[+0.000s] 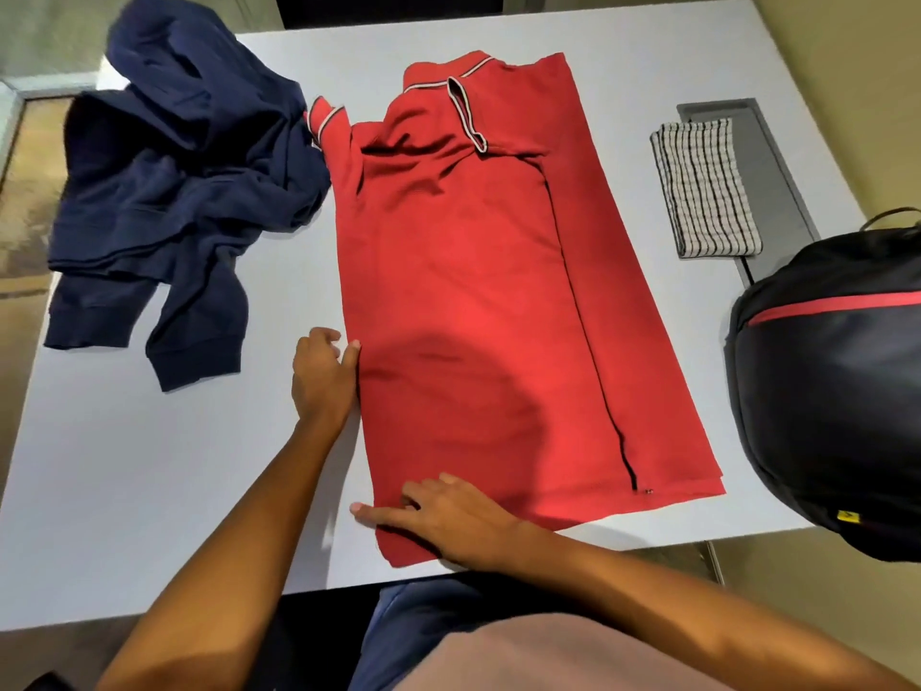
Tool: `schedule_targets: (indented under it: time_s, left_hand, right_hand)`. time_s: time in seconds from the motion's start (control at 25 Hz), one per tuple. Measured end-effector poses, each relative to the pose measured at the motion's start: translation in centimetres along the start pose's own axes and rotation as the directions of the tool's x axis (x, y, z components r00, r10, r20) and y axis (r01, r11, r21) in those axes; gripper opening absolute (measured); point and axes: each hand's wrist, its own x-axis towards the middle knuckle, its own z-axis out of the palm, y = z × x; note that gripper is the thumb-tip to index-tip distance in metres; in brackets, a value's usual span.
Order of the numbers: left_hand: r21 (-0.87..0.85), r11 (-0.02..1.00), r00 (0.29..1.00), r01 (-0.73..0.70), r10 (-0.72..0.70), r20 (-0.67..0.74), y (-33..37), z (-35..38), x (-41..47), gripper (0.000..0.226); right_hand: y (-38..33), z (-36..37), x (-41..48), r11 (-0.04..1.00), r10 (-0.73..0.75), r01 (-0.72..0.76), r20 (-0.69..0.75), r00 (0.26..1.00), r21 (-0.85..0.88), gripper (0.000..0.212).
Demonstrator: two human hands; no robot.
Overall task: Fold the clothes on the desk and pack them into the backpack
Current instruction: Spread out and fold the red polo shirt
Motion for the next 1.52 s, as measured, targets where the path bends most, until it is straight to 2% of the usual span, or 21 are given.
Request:
schedule_targets:
  time_s: [0.08, 0.12, 0.16, 0.24, 0.32, 0.44, 0.48, 0.64, 0.76, 0.88, 0.96, 1.04, 1.12, 1.24, 1.28, 1.36, 1.44, 1.48, 1.52]
  left_hand:
    - [0.088, 0.996, 0.999, 0.032, -0.032, 0.001, 0.5, 0.1, 1.0, 0.035]
    - [0.157, 0.987, 0.999, 0.041, -0.042, 0.005, 0.7, 0.1, 1.5, 0.035]
    - [0.212, 0.976, 0.998, 0.051, -0.055, 0.014, 0.9, 0.2, 1.8, 0.034]
    - [0.248, 0.965, 0.995, 0.086, -0.098, 0.033, 1.4, 0.3, 2.3, 0.03]
    - [0.188, 0.972, 0.987, 0.14, -0.153, 0.054, 2.1, 0.3, 2.6, 0.026]
    - [0.027, 0.977, 0.969, 0.212, -0.214, 0.124, 3.3, 0.5, 3.1, 0.025]
    - [0.001, 0.972, 0.963, 0.237, -0.235, 0.132, 3.7, 0.7, 3.1, 0.028]
    - [-0.071, 0.921, 0.917, 0.383, -0.37, 0.149, 5.1, 1.2, 3.4, 0.051]
    - [-0.037, 0.931, 0.923, 0.362, -0.352, 0.156, 5.5, 1.0, 5.0, 0.037]
    - [-0.093, 0.957, 0.954, 0.274, -0.258, 0.149, 7.7, 0.5, 5.7, 0.031]
    - [-0.156, 0.98, 0.987, 0.126, -0.108, 0.119, 10.2, 0.9, 5.4, 0.033]
    - [-0.212, 0.976, 0.989, -0.057, 0.084, 0.124, 13.2, 1.9, 4.1, 0.031]
    - [-0.213, 0.956, 0.945, -0.201, 0.246, 0.216, 15.3, 3.9, 2.5, 0.031]
    - [-0.113, 0.923, 0.813, -0.367, 0.377, 0.445, 15.4, 6.7, 0.5, 0.058]
    - [-0.084, 0.905, 0.781, -0.417, 0.404, 0.476, 14.6, 7.2, -0.1, 0.063]
    - [-0.102, 0.873, 0.77, -0.476, 0.47, 0.432, 12.3, 7.8, -1.7, 0.055]
    - [-0.139, 0.845, 0.773, -0.517, 0.53, 0.348, 9.9, 7.6, -3.8, 0.039]
    - [-0.134, 0.829, 0.769, -0.542, 0.554, 0.319, 8.7, 7.3, -4.8, 0.034]
    - [-0.106, 0.806, 0.753, -0.583, 0.584, 0.303, 7.5, 6.9, -5.7, 0.031]
  right_hand:
    - [-0.6, 0.6, 0.5, 0.996, -0.026, 0.025, -0.006, 1.0, -0.082, 0.044]
    - [-0.9, 0.7, 0.8, 0.998, -0.018, 0.015, -0.053, 0.998, -0.066, 0.025]
    - [-1.2, 0.6, 1.1, 1.0, 0.01, -0.011, -0.075, 0.997, -0.009, 0.016]
    - [-2.1, 0.1, 1.5, 0.983, 0.145, -0.137, -0.061, 0.988, 0.124, 0.021]
    - [-2.8, -0.9, 1.4, 0.91, 0.305, -0.271, -0.064, 0.95, 0.313, 0.02]
    - [-2.3, -2.3, 0.2, 0.627, 0.523, -0.377, -0.011, 0.852, 0.682, 0.009]
    - [-1.9, -2.8, -0.5, 0.56, 0.574, -0.393, 0.0, 0.819, 0.729, 0.011]
    - [-0.1, -4.3, -3.9, 0.44, 0.665, -0.419, 0.024, 0.746, 0.794, 0.033]
    - [1.2, -5.1, -5.3, 0.333, 0.715, -0.437, 0.079, 0.695, 0.835, 0.044]
    - [2.1, -6.3, -6.1, 0.302, 0.73, -0.451, 0.101, 0.676, 0.84, 0.047]
    - [2.5, -6.7, -7.1, 0.291, 0.742, -0.44, 0.09, 0.664, 0.85, 0.044]
    - [3.0, -6.4, -8.7, 0.251, 0.764, -0.429, 0.095, 0.638, 0.868, 0.041]
    - [3.6, -5.5, -10.3, 0.157, 0.804, -0.437, 0.142, 0.577, 0.885, 0.038]
    - [4.4, -4.4, -12.1, 0.116, 0.896, -0.572, 0.163, 0.414, 0.812, 0.025]
    - [4.5, -4.3, -12.5, 0.119, 0.915, -0.606, 0.15, 0.374, 0.786, 0.024]
    - [4.5, -4.2, -12.9, 0.117, 0.926, -0.616, 0.139, 0.352, 0.779, 0.023]
    - [3.9, -4.0, -12.5, 0.154, 0.93, -0.617, 0.098, 0.354, 0.772, 0.022]
    - [3.5, -3.7, -12.4, 0.25, 0.934, -0.658, 0.001, 0.356, 0.71, 0.024]
    - [3.3, -3.3, -12.4, 0.399, 0.91, -0.715, -0.151, 0.387, 0.574, 0.028]
